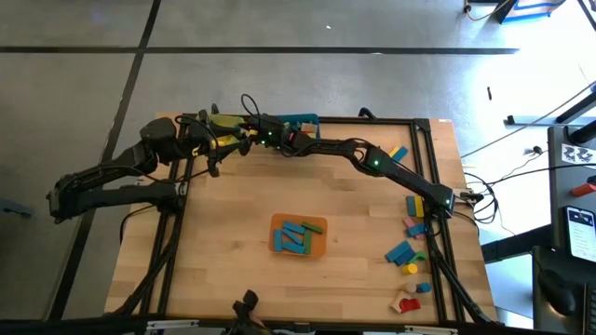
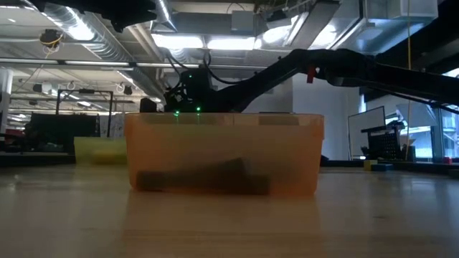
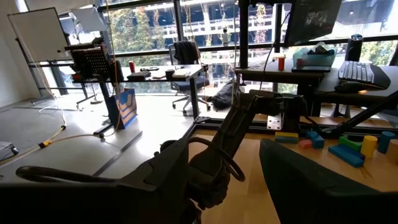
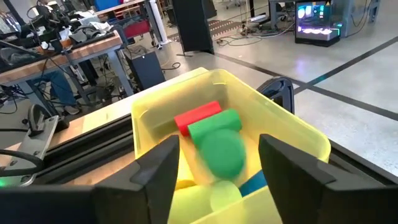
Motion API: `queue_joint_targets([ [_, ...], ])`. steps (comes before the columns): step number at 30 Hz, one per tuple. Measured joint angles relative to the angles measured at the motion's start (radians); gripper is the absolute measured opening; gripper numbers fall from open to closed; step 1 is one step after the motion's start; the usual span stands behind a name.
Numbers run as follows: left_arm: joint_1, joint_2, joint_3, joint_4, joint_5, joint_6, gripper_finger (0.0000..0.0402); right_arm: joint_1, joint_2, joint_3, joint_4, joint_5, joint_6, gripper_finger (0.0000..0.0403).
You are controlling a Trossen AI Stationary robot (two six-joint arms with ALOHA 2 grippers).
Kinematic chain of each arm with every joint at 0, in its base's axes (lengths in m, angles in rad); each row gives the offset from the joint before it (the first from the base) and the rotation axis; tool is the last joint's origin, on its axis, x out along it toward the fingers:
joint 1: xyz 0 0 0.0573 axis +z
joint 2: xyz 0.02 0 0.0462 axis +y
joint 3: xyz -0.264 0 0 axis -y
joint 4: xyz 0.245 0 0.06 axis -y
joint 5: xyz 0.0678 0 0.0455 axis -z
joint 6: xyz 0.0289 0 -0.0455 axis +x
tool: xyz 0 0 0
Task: Sort blocks by size
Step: Put the yellow cylindrical block into the yellow bin
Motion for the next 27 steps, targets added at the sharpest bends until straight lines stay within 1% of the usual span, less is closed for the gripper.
queue_joint_targets([
  [3, 0.0, 0.0, 0.0, -0.003, 0.0, 0.0, 0.0182, 0.0, 0.0, 0.0, -0.001, 0.0, 0.0, 0.0231],
  [7, 0.0, 0.0, 0.0, -0.021, 0.0, 0.001, 0.0182, 0.0, -0.001, 0.0, -0.008, -0.003, 0.0, 0.0233],
  [13, 0.0, 0.0, 0.0, -0.025, 0.0, 0.0, 0.0182, 0.0, -0.041, 0.0, -0.05, -0.074, -0.001, 0.0234],
  [17, 0.0, 0.0, 0.0, -0.025, 0.0, 0.0, 0.0182, 0.0, -0.129, 0.002, -0.138, -0.091, -0.009, 0.0234],
  [19, 0.0, 0.0, 0.0, -0.024, 0.0, 0.0, 0.0182, 0.0, -0.171, 0.003, -0.193, -0.089, -0.047, 0.0234],
  [23, 0.0, 0.0, 0.0, -0.024, 0.0, 0.0, 0.0182, -0.001, -0.263, 0.001, -0.353, -0.088, -0.128, 0.0234],
  [27, 0.0, 0.0, 0.0, -0.024, 0.0, 0.0, 0.0182, -0.001, -0.384, 0.002, -0.541, -0.076, -0.18, 0.0234],
])
